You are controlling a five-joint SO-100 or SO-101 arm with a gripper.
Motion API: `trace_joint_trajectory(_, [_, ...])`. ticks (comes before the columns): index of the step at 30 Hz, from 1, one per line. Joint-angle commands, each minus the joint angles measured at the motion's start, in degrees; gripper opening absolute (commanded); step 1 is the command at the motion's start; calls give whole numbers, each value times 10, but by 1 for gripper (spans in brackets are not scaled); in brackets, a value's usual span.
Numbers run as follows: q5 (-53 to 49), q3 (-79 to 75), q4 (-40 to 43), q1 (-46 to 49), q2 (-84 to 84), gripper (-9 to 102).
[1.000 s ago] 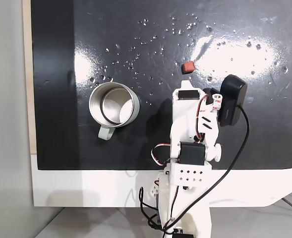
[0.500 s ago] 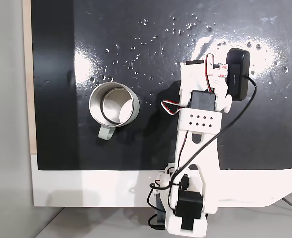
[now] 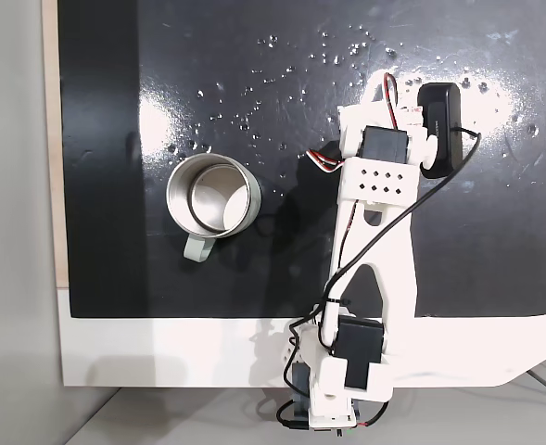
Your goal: Grasp a cube and put it in the cup.
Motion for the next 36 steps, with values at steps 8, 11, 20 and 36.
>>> trace_joint_trajectory(8, [4, -114, 55, 10, -51, 27])
trace_joint_trajectory(11, [4, -129, 63, 11, -67, 28])
trace_joint_trajectory(20, [0, -137, 56, 11, -127, 27])
trace_joint_trajectory(36, [-4, -148, 28, 4, -209, 24])
